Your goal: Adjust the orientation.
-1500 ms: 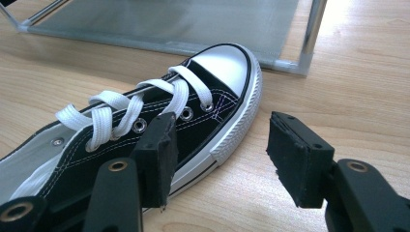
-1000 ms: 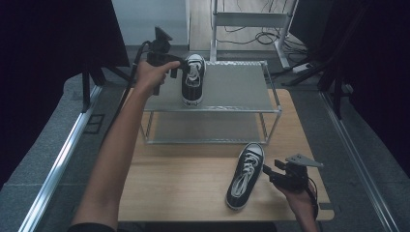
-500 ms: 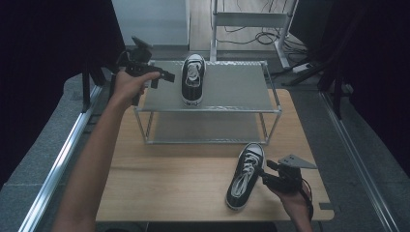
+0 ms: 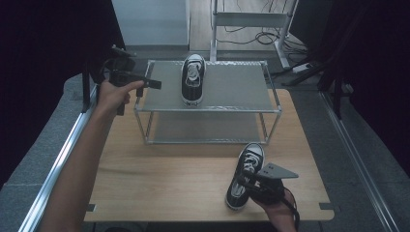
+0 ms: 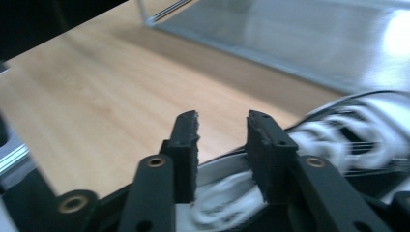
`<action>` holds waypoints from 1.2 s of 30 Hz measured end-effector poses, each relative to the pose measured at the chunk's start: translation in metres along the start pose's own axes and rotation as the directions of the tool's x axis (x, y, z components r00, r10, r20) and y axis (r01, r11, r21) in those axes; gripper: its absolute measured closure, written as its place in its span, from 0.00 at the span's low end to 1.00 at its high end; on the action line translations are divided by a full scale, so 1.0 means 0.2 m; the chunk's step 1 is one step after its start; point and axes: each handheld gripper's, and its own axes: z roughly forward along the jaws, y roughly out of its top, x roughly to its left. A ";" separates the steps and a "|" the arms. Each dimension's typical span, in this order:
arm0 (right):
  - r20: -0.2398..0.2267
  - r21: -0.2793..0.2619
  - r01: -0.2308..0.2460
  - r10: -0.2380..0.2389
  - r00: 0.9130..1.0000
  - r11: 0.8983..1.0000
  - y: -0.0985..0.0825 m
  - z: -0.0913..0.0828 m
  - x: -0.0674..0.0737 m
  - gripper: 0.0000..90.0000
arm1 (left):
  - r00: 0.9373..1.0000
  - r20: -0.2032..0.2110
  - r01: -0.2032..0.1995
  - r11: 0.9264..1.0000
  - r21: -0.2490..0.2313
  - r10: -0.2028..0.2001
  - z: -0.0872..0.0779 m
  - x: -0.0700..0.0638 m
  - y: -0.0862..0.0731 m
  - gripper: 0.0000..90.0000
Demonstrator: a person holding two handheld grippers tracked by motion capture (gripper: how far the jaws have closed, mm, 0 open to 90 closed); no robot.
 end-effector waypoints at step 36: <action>-0.030 0.189 0.077 -0.072 0.997 0.979 -0.24 0.17 0.28 1.00 | 0.999 0.005 0.032 0.999 0.019 -0.032 -0.01 0.12 -0.11 0.17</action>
